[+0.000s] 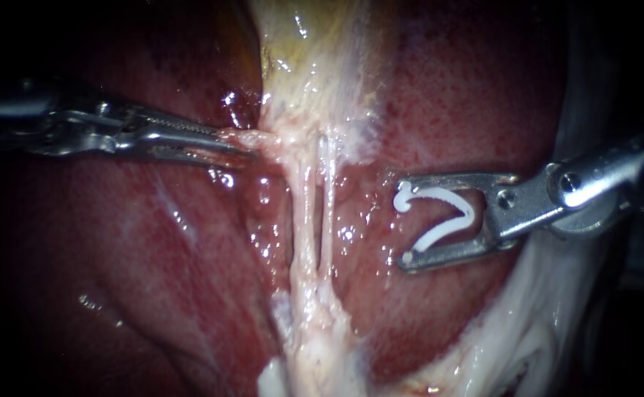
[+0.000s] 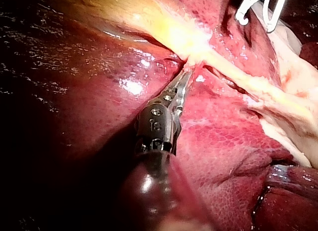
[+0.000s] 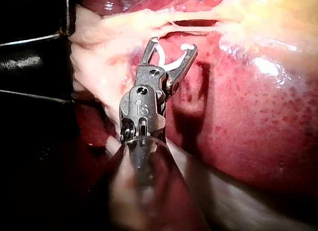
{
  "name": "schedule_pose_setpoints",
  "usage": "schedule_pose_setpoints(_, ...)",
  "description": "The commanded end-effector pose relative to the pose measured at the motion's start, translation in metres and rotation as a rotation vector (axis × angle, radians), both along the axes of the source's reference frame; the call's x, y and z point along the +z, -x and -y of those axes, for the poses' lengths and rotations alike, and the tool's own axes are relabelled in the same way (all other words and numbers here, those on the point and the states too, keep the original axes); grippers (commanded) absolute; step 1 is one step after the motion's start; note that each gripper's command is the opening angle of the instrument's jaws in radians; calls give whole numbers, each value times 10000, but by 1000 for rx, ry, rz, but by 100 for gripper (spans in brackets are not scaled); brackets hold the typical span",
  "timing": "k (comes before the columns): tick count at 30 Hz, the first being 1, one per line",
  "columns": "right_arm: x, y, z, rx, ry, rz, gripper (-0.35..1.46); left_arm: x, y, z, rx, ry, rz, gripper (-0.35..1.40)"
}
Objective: Clipping first clip left tube
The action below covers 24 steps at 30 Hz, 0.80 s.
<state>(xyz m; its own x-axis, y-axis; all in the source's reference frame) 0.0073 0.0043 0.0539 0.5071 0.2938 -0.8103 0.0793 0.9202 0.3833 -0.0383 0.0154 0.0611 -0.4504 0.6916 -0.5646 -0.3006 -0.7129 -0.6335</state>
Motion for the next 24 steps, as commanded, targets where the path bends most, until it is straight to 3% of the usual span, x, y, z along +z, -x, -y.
schedule_pose_setpoints(1, 1, 0, 0, 0, 0, 0, 50, -1, -1, -1, 0, -1, 0, -35)
schedule_pose_setpoints(9, 1, 0, 0, -2, -1, -1, 50, -22, -19, -14, -12, -3, -5, -35)
schedule_pose_setpoints(17, 1, 0, 0, -2, -1, -1, 50, -67, -56, -42, -53, 32, -11, -35)
schedule_pose_setpoints(24, 1, 0, 0, -2, -1, -1, 50, -77, -70, -47, -70, 38, -14, -35)
